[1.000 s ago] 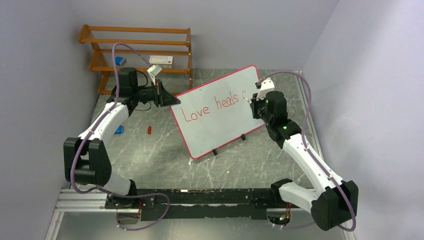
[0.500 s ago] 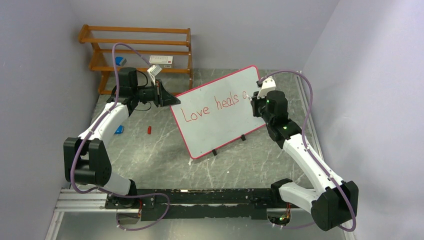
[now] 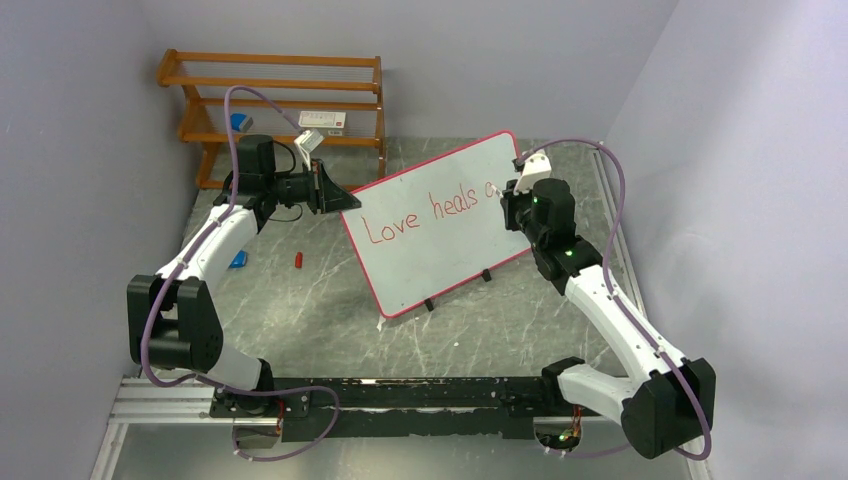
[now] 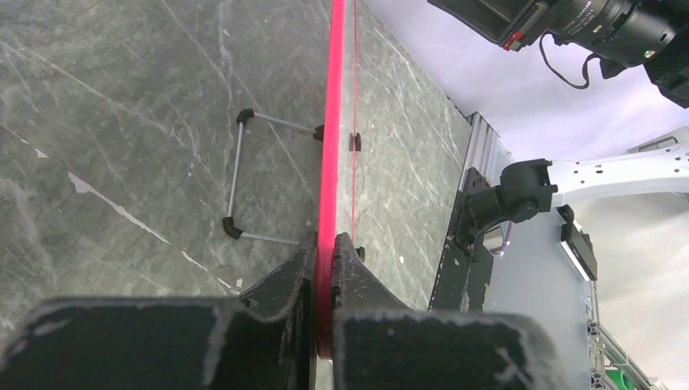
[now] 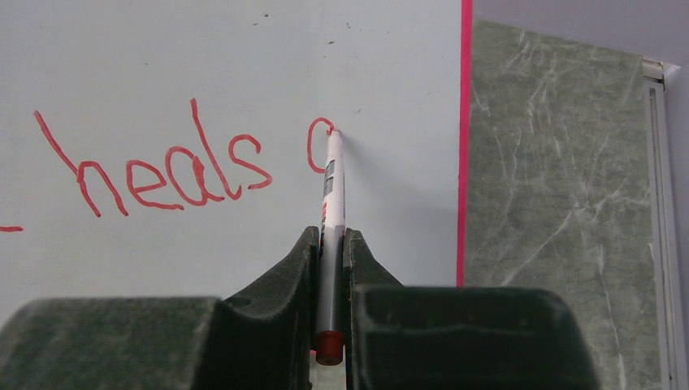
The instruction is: Write a sentence on the whiteboard
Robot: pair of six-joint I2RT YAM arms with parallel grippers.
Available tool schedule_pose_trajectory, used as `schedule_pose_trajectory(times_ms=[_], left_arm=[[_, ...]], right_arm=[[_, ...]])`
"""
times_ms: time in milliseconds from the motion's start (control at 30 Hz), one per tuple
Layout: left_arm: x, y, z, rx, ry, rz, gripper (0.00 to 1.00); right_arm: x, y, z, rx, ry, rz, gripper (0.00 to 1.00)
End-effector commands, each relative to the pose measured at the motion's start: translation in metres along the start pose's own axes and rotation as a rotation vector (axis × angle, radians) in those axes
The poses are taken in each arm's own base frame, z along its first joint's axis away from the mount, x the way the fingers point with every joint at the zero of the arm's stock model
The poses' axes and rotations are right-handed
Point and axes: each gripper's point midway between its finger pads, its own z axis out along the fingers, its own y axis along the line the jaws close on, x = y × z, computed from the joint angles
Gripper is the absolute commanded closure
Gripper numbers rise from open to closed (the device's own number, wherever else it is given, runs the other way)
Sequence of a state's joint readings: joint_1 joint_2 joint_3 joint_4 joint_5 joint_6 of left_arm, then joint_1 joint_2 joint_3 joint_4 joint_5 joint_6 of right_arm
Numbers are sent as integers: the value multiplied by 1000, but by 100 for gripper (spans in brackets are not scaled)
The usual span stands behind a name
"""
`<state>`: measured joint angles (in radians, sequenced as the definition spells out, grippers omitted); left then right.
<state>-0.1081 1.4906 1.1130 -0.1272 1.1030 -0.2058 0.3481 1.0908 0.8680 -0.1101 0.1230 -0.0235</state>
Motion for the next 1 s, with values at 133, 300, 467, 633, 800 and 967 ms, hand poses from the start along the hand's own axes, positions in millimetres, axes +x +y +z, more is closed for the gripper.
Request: schedule_pose_trajectory(times_ms=[133, 300, 467, 633, 800, 967], left_arm=[[11, 18, -5, -76, 8, -26, 95], [11, 18, -5, -77, 8, -27, 95], [11, 19, -5, -77, 9, -28, 95], [10, 18, -5, -76, 7, -26, 95], [10, 18, -5, -76, 7, -27, 95], [11, 19, -5, -78, 8, -30, 95]], right_arm=[[-20, 1, 0, -3, -46, 8, 100], [-10, 0, -2, 0, -14, 9, 100], [1, 0, -5, 1, 15, 13, 100], [9, 0, -7, 6, 34, 13, 100], [15, -2, -7, 17, 49, 11, 100], [20, -2, -8, 16, 62, 13, 100]])
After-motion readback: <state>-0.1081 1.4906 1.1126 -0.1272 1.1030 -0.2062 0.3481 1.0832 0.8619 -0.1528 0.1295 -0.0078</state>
